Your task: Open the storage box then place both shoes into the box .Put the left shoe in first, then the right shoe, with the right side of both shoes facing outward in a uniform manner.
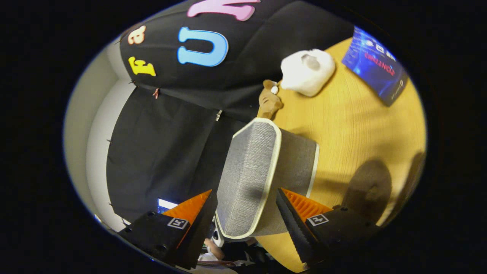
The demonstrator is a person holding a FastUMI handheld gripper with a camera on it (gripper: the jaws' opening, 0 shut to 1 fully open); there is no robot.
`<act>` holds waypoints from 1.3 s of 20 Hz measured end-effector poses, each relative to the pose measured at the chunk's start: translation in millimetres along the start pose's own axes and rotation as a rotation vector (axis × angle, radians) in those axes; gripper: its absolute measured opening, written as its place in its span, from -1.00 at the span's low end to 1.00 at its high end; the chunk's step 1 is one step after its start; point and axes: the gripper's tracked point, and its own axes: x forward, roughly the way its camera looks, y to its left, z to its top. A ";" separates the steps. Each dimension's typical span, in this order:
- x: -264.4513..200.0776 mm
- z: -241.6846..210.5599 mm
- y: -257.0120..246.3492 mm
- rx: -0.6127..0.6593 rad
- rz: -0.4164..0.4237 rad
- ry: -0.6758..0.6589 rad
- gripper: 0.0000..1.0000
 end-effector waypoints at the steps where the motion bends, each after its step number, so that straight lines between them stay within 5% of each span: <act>1: 5.6 -2.9 -1.7 0.050 0.028 0.016 0.94; 7: 29.7 -6.9 -6.8 0.257 0.155 0.051 0.92; 11: 32.0 -0.8 -6.3 0.331 0.190 0.039 0.45; 13: 33.5 -1.7 -6.7 0.346 0.184 0.056 0.41; 20: 23.0 -2.9 8.8 0.262 0.218 0.055 -0.90; 26: 13.3 4.9 46.7 0.174 0.236 0.014 -0.90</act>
